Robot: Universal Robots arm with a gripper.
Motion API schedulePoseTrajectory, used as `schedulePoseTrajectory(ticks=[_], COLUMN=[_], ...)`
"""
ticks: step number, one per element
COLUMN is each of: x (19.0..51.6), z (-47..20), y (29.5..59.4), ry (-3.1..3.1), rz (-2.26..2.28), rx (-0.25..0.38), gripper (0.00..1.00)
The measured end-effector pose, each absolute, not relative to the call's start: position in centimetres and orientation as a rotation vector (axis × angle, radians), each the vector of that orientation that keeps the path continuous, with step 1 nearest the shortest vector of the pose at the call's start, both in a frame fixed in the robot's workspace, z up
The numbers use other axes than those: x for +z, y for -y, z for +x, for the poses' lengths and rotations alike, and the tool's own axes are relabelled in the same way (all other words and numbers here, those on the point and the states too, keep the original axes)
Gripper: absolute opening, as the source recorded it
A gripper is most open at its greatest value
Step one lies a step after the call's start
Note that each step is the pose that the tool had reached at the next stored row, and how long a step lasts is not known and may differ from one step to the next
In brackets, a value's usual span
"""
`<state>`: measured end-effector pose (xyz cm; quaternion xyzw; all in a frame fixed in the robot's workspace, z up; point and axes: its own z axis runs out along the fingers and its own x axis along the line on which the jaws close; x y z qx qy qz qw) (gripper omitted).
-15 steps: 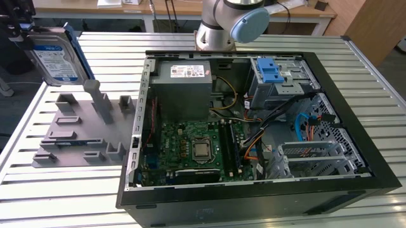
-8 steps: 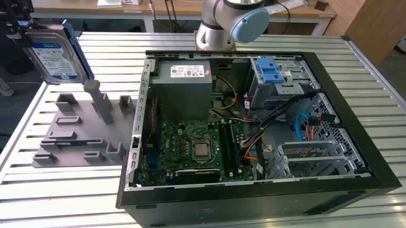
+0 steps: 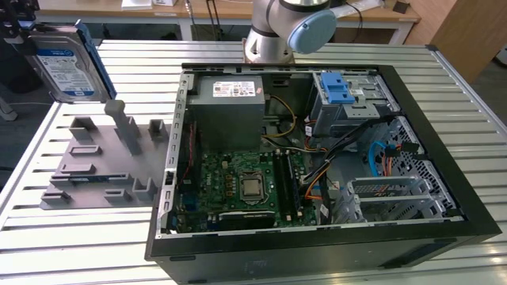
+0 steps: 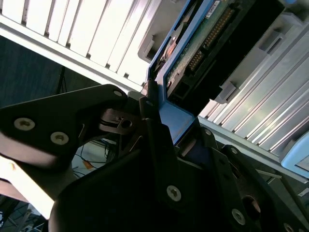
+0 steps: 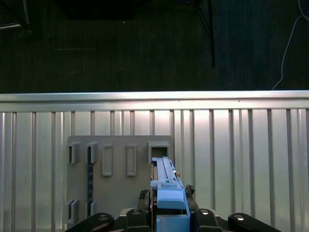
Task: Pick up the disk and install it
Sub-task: 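Pick up the disk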
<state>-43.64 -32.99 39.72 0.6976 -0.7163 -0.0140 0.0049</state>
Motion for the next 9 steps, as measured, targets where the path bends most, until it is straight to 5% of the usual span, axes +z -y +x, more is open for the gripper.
schedulePoseTrajectory(ticks=[9], x=[40.9], z=[-43.6], y=[33.0], ry=[2.244], rz=[2.185], rx=[-0.043], gripper=[0.36])
